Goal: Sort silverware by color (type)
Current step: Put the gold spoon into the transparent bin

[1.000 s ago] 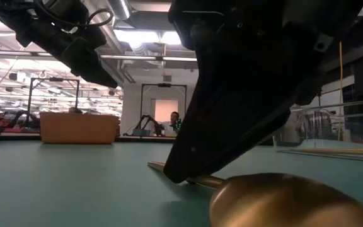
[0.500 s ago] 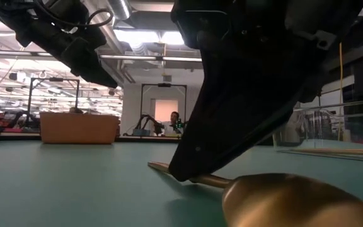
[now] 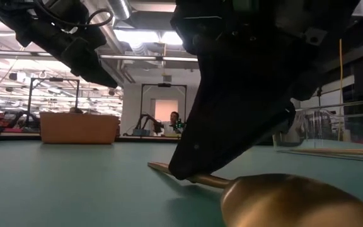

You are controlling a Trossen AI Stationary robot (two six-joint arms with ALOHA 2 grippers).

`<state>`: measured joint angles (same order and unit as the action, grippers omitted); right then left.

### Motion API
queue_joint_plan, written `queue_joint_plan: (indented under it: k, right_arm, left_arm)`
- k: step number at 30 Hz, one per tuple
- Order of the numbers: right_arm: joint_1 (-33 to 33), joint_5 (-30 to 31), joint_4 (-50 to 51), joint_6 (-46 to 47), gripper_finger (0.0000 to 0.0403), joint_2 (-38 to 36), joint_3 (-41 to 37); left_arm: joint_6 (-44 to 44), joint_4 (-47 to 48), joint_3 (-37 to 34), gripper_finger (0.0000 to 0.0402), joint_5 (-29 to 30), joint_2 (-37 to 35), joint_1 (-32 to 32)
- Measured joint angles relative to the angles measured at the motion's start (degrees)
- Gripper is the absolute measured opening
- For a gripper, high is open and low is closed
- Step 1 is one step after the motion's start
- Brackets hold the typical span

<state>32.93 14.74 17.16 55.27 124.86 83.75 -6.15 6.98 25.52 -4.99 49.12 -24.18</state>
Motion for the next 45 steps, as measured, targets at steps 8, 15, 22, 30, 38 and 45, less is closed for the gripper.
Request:
queue_joint_plan:
  k: [8,15,22,30,38,45]
  right_arm:
    - [0.0,-1.0,-6.0,-0.3,0.0053,0.3,-0.2]
    - [0.0,-2.1,-5.9,5.7,0.0053,0.3,-0.2]
    - [-0.1,-5.2,-5.1,10.9,0.0053,0.3,-0.1]
    - [0.0,-6.3,-6.7,11.8,0.0053,0.2,-0.1]
    - [0.0,-6.2,-6.7,11.8,0.0049,0.2,-0.1]
    - [0.0,-6.2,-6.8,11.9,0.0006,0.2,0.0]
  left_arm:
    - [0.0,-0.2,0.0,0.0073,0.0,0.0,0.0]
    - [0.0,-0.1,0.0,0.0073,0.0,0.0,0.0]
    - [0.0,-0.1,0.0,0.0073,0.0,0.0,0.0]
    - [0.0,-0.1,0.0,0.0073,0.0,0.0,0.0]
    - [0.0,-0.1,0.0,0.0073,0.0,0.0,0.0]
    - [0.0,-0.1,0.0,0.0073,0.0,0.0,0.0]
